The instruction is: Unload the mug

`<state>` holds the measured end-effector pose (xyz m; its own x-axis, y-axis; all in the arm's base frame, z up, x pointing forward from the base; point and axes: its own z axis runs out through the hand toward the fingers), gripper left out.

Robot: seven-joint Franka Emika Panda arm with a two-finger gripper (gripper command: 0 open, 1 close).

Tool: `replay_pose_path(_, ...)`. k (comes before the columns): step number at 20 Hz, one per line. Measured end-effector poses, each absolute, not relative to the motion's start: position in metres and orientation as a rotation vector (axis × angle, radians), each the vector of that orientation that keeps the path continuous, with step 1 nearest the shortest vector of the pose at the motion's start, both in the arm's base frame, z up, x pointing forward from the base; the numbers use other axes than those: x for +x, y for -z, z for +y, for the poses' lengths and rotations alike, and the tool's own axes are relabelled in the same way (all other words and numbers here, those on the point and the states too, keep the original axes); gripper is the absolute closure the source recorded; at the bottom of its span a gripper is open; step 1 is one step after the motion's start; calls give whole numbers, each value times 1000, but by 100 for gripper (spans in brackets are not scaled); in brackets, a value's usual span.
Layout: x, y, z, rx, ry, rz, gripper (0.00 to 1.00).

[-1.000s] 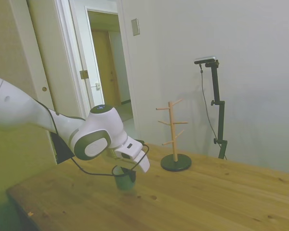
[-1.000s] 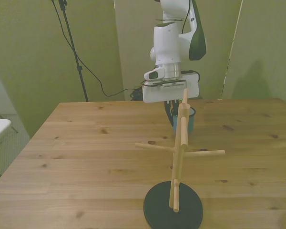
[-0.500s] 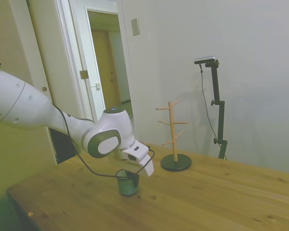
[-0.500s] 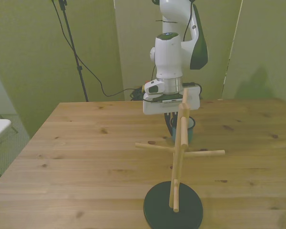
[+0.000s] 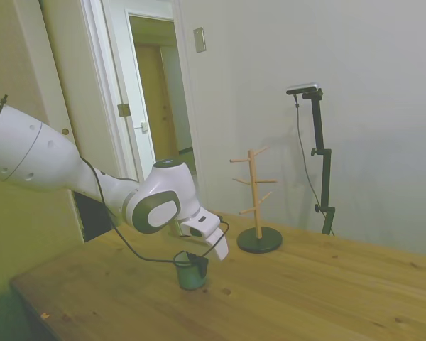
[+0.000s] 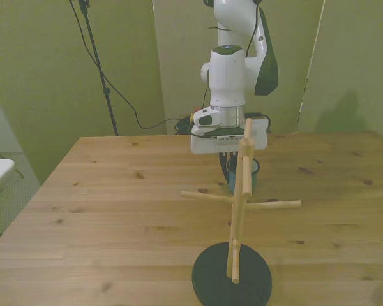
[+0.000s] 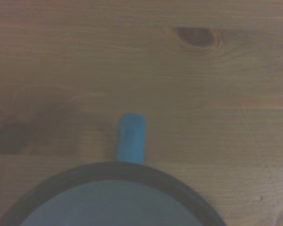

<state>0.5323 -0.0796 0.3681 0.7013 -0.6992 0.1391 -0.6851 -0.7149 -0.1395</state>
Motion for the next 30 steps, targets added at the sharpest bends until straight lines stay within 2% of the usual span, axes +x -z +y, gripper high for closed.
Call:
replay_pose_path(9, 533, -372, -80, -2831, 295, 1151, 0)
replay_pose_path(22, 513, -440, -57, -2822, 367, 1089, 0)
replay_pose_path(30, 458, -457, 3, -2877, 304, 983, 0)
